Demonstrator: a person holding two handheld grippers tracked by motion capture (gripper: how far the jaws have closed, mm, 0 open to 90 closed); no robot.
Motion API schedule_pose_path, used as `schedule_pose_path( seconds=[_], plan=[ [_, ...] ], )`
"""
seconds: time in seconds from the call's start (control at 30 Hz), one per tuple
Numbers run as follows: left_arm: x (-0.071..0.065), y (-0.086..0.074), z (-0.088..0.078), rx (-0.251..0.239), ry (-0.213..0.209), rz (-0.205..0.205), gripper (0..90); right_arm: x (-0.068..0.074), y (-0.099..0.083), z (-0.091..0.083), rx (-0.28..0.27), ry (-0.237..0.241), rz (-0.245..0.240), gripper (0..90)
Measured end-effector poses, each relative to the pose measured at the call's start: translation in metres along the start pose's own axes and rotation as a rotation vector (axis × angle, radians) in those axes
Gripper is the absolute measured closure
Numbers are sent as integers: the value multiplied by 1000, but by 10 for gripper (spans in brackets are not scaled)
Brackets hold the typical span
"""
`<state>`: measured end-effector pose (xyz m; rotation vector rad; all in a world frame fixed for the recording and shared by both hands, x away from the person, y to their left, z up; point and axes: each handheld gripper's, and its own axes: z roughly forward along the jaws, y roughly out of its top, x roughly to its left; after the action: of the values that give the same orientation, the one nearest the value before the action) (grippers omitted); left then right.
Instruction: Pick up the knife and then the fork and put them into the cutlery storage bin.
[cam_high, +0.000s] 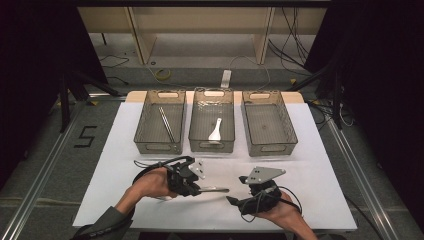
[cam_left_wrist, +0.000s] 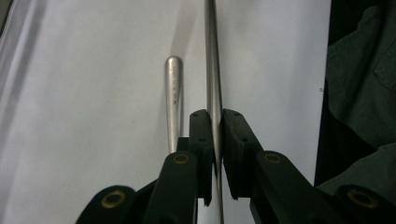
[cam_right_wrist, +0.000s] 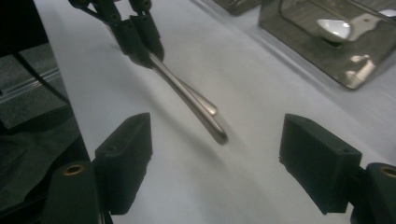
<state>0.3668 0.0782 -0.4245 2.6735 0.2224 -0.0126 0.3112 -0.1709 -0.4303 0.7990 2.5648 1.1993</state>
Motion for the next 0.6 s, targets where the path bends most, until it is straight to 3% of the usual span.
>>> schedule_pose_path(
  seconds=[0.1, 0.33, 0.4, 0.5, 0.53, 0.6],
  plan=[
    [-4, 4, 1, 2, -19, -6, 822, 3, 2, 5, 11, 17, -21, 274],
    [-13, 12, -1, -2, -48, 30, 822, 10, 10, 24, 63, 73, -108, 344],
    [-16, 14, -1, -3, -50, 41, 823, 13, 12, 31, 87, 92, -138, 393],
    [-18, 15, -2, -3, -55, 50, 822, 17, 13, 34, 99, 106, -148, 427],
    [-18, 16, -2, -2, -55, 54, 822, 16, 14, 35, 114, 114, -176, 446],
    [-19, 16, -2, -1, -49, 61, 822, 19, 14, 38, 126, 117, -173, 482]
  ],
)
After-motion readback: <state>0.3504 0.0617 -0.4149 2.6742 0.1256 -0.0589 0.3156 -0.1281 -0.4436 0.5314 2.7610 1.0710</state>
